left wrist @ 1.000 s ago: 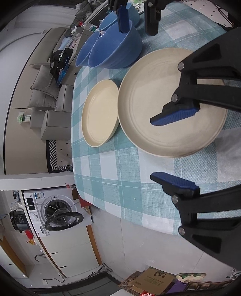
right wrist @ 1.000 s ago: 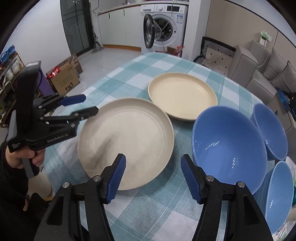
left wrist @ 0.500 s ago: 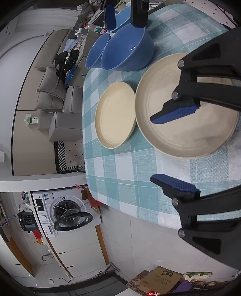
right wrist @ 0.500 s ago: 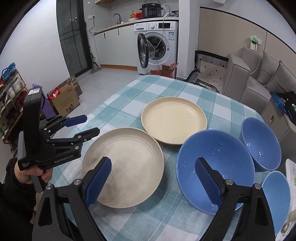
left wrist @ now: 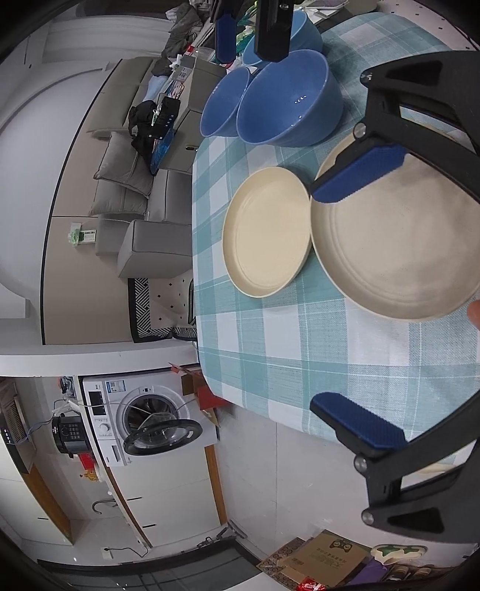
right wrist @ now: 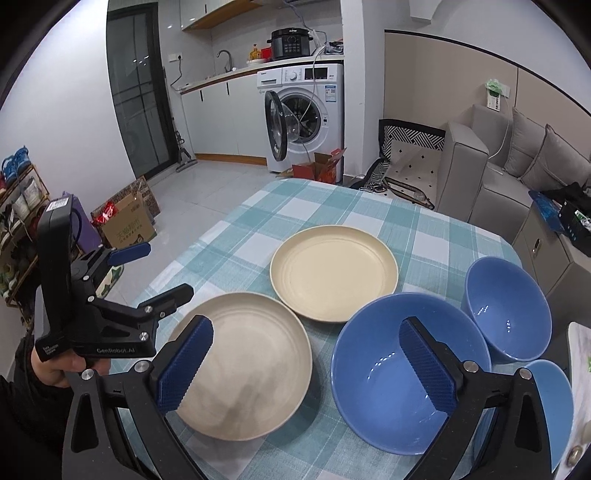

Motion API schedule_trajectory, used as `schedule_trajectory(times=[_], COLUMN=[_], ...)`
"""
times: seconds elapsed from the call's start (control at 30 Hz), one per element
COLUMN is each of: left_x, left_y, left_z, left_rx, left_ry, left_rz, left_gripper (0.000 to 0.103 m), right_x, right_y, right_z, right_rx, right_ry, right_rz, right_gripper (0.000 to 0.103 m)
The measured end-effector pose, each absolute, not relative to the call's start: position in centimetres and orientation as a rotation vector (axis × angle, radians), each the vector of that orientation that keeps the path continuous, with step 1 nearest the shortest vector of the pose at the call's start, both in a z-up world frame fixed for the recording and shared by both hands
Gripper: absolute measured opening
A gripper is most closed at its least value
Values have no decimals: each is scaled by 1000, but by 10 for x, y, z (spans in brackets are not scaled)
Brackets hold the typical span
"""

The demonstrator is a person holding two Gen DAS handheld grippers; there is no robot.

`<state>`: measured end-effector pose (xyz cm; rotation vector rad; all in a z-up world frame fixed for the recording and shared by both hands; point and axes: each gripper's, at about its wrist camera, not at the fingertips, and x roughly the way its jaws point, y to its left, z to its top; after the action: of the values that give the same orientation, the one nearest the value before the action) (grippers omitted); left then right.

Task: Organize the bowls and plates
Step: 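Pull both open tools back from the placed plate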

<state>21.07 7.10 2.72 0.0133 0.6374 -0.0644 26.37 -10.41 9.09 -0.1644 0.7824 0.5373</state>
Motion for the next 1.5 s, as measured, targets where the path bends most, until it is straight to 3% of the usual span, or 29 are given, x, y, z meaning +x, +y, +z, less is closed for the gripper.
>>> schedule_trajectory(times=[1.03, 1.5], left_x=[267, 304], left_y=[64, 61], left_z=[53, 34], left_rx=[0, -14], left_ry=[615, 667], left_rz=[-68, -69], left_gripper=[103, 103], right_x=[340, 395], right_y=[-134, -124], right_z=[135, 92], right_rx=[-35, -25], right_ry=[728, 890], right_rz=[481, 449], right_gripper=[102, 102])
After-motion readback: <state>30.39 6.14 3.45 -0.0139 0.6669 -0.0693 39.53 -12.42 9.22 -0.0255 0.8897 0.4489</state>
